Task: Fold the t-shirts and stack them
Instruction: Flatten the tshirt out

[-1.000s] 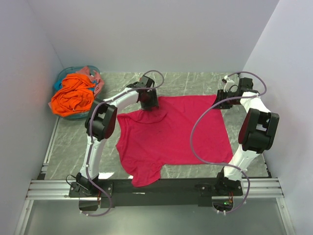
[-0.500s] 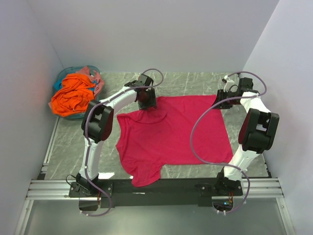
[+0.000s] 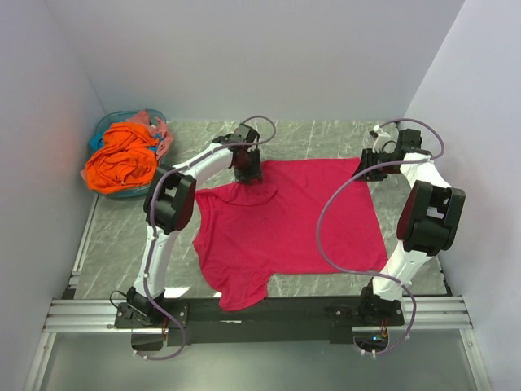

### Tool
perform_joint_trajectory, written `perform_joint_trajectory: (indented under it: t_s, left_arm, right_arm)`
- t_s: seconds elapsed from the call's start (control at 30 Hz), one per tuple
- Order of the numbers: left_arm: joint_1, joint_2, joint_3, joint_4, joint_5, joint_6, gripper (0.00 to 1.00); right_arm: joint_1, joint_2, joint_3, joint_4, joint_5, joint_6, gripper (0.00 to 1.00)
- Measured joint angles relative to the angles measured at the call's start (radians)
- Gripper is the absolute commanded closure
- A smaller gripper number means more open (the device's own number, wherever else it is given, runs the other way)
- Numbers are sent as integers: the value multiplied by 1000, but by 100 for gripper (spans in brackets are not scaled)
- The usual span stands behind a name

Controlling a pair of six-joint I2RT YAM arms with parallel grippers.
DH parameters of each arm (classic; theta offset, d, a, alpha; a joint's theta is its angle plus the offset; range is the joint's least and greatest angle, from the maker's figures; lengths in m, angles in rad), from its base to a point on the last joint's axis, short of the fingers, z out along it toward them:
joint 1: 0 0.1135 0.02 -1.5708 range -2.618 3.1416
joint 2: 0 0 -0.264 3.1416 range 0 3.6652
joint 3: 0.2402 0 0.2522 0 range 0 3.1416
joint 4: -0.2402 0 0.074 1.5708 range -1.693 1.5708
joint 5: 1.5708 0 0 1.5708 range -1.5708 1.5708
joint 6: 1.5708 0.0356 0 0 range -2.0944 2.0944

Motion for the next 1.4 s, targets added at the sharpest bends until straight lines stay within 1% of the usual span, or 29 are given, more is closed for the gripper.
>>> perform_joint_trajectory:
  t_s: [0.1, 0.2, 0.3, 0.33, 0.4, 0.43, 0.47, 0.6, 0.77, 0.87, 0.97, 1.13, 1.3, 1.4]
  left_arm:
    - [-2, 20, 8, -7, 1, 6, 48]
    - [-2, 29, 18, -15, 1, 12, 51]
    - [-2, 40, 37, -26, 1, 24, 62]
    - [-2, 46, 45, -28, 2, 29, 72]
    - [-2, 56, 52, -29, 3, 38, 82]
    - [-2, 58, 52, -30, 3, 42, 92]
    - [-1, 57, 52, -30, 3, 44, 100]
    - [-2, 34, 16, 3, 0, 55, 100]
    - [8, -59, -29, 21, 10, 58, 98]
    - [38, -128, -32, 48, 46, 59, 98]
    - [86, -165, -31, 80, 98, 61, 97]
    - [177, -145, -4, 105, 193, 85, 97]
    - [233, -77, 67, 113, 240, 112, 96]
    - [262, -58, 83, 119, 262, 120, 91]
  right_arm:
    - [0, -1, 0, 0, 0, 0, 62]
    - [0, -1, 0, 0, -1, 0, 61]
    - [0, -1, 0, 0, -4, 0, 61]
    - [0, -1, 0, 0, -5, 1, 61]
    - [-1, -1, 0, 0, -6, 2, 62]
    - [-2, -1, 0, 0, -8, 2, 61]
    - [-3, -1, 0, 0, -8, 3, 61]
    - [-7, -3, 0, 0, -8, 3, 61]
    - [-10, -3, 0, 0, -8, 3, 62]
    - [-10, -3, 0, 0, -8, 3, 62]
    - [-10, -5, 0, 0, -8, 3, 62]
    - [-10, -13, 0, 0, -9, 3, 62]
    - [-10, -17, 0, 0, -9, 3, 62]
    - [-11, -17, 0, 0, -9, 3, 62]
